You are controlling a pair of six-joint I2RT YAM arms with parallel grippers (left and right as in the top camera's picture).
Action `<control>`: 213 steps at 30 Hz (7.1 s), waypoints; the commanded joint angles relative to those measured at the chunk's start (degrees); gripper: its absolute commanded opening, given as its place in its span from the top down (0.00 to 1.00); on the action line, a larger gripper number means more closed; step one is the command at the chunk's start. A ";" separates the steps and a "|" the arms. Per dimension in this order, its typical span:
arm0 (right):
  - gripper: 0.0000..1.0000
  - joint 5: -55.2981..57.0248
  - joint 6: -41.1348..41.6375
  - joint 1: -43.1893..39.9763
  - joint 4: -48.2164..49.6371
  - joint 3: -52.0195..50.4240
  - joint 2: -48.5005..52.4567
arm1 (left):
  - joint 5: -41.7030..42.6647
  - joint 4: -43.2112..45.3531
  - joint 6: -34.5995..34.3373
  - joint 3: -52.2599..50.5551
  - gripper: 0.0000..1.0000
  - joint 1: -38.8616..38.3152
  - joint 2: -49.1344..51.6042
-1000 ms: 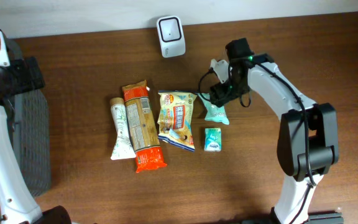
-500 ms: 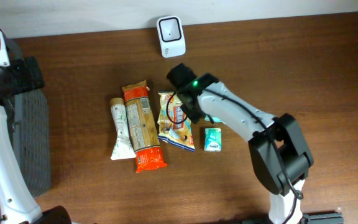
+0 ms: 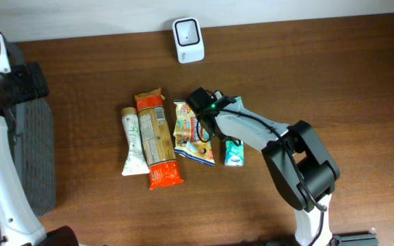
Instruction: Scan the item barcode
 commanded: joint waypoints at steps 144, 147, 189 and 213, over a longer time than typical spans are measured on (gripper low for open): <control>0.96 -71.21 4.85 -37.92 7.50 -2.86 -11.96 | -0.24 -0.07 0.72 0.31 0.01 0.11 -0.66; 0.96 -71.06 3.78 -37.70 6.43 -2.84 -12.09 | -0.24 -0.07 0.72 0.31 0.01 0.11 -0.66; 0.96 -85.96 -14.10 -28.74 -15.82 32.46 -13.88 | -0.24 -0.07 0.72 0.31 0.01 0.11 -0.66; 0.96 -9.09 -59.17 -6.69 63.65 37.57 19.23 | -0.24 -0.07 0.72 0.31 0.01 0.11 -0.66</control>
